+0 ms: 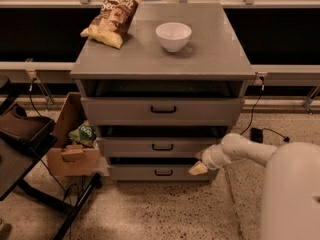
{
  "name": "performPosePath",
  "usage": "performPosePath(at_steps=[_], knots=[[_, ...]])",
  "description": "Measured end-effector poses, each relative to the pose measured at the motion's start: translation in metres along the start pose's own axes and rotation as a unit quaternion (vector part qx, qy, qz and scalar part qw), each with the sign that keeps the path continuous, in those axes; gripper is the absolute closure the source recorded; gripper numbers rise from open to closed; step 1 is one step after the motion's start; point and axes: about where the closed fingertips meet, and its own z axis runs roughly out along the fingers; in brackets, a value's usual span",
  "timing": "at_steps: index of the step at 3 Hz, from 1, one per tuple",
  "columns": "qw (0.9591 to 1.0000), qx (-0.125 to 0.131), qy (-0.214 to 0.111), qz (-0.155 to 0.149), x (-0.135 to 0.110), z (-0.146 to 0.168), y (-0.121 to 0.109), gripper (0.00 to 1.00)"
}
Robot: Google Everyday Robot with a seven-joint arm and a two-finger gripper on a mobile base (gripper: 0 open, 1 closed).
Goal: Close middle drawer
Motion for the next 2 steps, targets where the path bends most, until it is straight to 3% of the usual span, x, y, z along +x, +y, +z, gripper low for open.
performPosePath(at_steps=[1,2], knots=[[0.9982,-0.013,0.02,-0.056,-0.006,-0.025,0.035,0.71],[0.9926,-0.029,0.061,-0.101,-0.006,-0.058,0.071,0.94]])
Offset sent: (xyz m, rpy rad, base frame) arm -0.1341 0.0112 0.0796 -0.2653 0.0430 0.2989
